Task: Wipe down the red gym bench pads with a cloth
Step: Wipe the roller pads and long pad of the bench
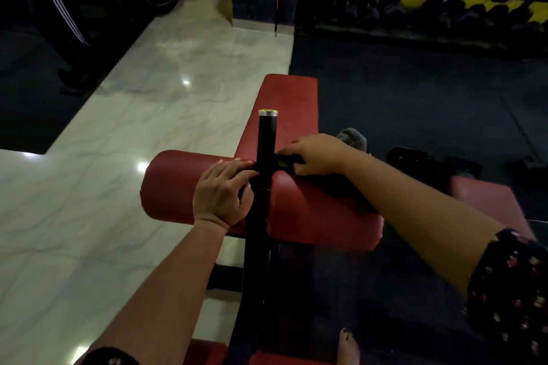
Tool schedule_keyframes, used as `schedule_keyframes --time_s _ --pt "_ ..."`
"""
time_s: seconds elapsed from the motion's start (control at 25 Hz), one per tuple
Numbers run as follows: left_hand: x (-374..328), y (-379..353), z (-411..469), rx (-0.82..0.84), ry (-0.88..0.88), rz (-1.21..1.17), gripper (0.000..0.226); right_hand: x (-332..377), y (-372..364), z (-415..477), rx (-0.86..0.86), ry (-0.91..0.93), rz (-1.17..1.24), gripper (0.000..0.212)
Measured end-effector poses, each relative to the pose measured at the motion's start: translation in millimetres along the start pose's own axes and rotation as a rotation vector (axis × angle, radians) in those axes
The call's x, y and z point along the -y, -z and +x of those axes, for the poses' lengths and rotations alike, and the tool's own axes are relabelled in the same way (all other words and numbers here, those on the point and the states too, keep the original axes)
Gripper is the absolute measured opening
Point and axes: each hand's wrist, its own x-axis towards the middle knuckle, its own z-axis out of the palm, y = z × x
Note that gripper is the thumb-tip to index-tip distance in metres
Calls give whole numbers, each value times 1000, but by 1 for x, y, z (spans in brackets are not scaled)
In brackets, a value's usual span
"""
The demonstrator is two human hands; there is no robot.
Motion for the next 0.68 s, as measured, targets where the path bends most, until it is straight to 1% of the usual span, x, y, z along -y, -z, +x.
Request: schedule_keyframes --time_s 0.12,0.24,0.28,0.32,0.36,0.4,0.48,0.56,0.64,0.68 --pt "-1 2 1 25 19 -4 33 13 6 -26 -38 44 -70 52" --pt "-1 2 1 22 25 -2 31 14 30 -55 48 116 7 47" --pt "-2 3 1 24 25 -2 31 14 37 -60 32 112 31 45" --pt "-3 4 1 30 28 0 31 15 39 -59 -30 102 39 44" --pt "-4 5 1 37 32 5 31 17 38 -55 -94 96 15 43" --pt "-5 5 1 42 38 10 32 19 34 -46 -119 89 -37 43" --pt "-6 6 1 44 48 9 32 13 18 -23 -52 27 -122 45" --pt "-6 7 1 43 48 -1 32 -13 6 -8 83 -80 -133 50" --pt "-4 7 2 49 46 -2 32 -47 -5 -5 248 -129 -87 59" --pt "-3 6 2 54 42 -1 33 -65 -12 -10 303 -135 -34 65"
